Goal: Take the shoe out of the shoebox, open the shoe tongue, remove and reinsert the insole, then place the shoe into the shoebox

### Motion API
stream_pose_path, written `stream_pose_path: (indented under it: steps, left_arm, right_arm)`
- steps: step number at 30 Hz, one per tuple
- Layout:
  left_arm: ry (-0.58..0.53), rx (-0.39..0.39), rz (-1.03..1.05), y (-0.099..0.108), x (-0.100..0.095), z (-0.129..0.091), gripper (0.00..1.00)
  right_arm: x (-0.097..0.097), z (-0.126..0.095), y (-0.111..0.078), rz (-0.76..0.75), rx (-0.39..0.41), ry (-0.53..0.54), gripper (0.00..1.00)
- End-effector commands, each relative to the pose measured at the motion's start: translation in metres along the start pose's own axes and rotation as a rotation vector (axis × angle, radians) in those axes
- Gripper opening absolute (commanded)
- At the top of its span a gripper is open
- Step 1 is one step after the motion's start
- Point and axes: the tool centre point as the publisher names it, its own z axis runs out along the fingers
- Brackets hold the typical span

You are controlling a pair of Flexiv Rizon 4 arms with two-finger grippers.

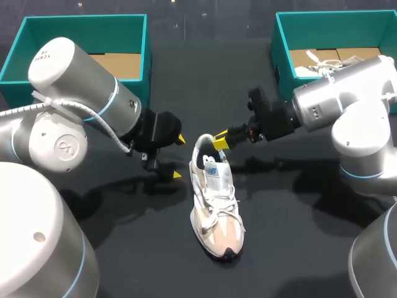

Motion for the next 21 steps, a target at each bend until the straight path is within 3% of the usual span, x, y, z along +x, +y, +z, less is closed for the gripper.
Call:
stream_pose_path:
  steps: [1, 13, 21]
  left_arm:
    - [-0.006, -0.007, -0.001, 0.004, 0.001, -0.008, 1.0]
    - [0.017, -0.028, 0.024, 0.012, -0.001, -0.019, 1.0]
    - [0.084, -0.019, 0.102, 0.026, -0.006, -0.041, 1.0]
  right_arm:
    - [0.0, 0.001, 0.0, 0.001, 0.003, -0.002, 0.36]
    - [-0.01, -0.047, -0.004, -0.018, 0.128, -0.154, 0.41]
    - [-0.011, -0.07, -0.007, -0.034, 0.231, -0.231, 0.44]
